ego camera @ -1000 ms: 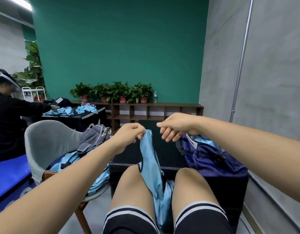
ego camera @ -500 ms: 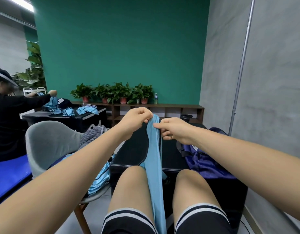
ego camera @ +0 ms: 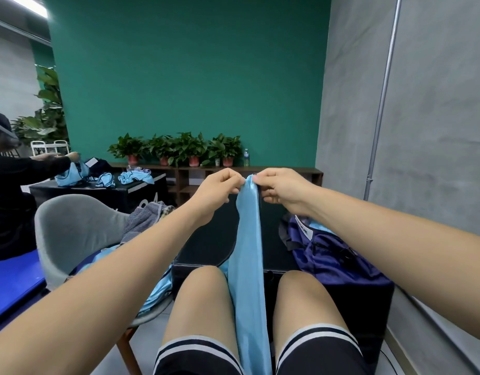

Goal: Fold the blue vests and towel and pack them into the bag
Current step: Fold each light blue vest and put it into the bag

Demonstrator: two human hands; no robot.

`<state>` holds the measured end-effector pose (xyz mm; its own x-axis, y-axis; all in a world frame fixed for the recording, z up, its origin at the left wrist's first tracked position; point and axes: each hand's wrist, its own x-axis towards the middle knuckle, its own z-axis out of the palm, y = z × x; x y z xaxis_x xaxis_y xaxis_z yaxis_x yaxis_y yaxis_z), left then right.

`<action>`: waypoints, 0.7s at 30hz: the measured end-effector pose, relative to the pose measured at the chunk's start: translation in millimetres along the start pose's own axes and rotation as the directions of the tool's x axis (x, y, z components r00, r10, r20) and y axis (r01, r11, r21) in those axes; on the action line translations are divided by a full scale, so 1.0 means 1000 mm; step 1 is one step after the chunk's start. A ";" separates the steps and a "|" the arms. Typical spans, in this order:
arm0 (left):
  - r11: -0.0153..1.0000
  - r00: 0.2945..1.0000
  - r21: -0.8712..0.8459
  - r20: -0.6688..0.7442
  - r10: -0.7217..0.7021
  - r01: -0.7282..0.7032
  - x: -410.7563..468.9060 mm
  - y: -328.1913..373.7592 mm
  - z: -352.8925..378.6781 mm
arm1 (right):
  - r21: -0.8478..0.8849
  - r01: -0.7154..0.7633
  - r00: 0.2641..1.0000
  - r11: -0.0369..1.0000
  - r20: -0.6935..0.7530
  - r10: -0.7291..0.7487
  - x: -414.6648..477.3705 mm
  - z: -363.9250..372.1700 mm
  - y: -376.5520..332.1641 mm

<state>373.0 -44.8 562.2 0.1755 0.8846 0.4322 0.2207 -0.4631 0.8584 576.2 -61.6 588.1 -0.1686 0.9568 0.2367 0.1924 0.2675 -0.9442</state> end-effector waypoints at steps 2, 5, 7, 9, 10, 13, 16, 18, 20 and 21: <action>0.999 0.998 0.034 0.036 -0.042 0.040 -0.006 -0.008 0.000 | 0.025 0.004 1.000 1.000 -0.008 -0.004 0.001 -0.007 -0.010; 0.985 0.996 0.169 0.076 -0.056 0.042 -0.013 -0.042 0.001 | 0.029 0.018 1.000 0.999 -0.012 -0.018 0.001 -0.019 -0.026; 0.969 0.986 0.232 0.123 -0.113 0.082 -0.020 -0.071 0.000 | 0.016 0.031 0.999 0.999 -0.024 -0.030 0.001 -0.027 -0.035; 0.952 0.975 0.274 0.134 -0.178 0.136 -0.027 -0.100 0.001 | 0.005 0.035 0.999 0.999 -0.030 -0.034 0.001 -0.035 -0.043; 0.944 0.971 0.291 0.130 -0.203 0.158 -0.031 -0.112 0.002 | 0.001 0.033 0.999 0.999 -0.035 -0.033 0.001 -0.039 -0.047; 0.925 0.945 0.295 0.146 -0.293 0.241 -0.047 -0.139 0.009 | -0.015 0.040 0.997 0.999 -0.064 -0.041 0.003 -0.048 -0.056; 0.897 0.906 0.346 0.219 -0.362 0.275 -0.065 -0.158 0.023 | -0.030 0.057 0.996 0.998 -0.074 -0.060 0.002 -0.057 -0.064; 0.880 0.888 0.383 0.245 -0.389 0.280 -0.075 -0.172 0.034 | -0.051 0.062 0.995 0.997 -0.077 -0.065 0.000 -0.062 -0.070; 0.876 0.872 0.378 0.265 -0.412 0.299 -0.084 -0.183 0.043 | -0.065 0.066 0.994 0.996 -0.081 -0.072 -0.001 -0.065 -0.073; 0.875 0.867 0.375 0.270 -0.418 0.305 -0.087 -0.189 0.046 | -0.068 0.069 0.994 0.995 -0.083 -0.075 -0.001 -0.067 -0.075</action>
<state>360.3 -37.0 349.1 0.3189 0.9460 -0.0585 0.6065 -0.1562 0.7795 626.6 -75.0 673.7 -0.1021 0.9402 0.3249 0.2460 0.3403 -0.9076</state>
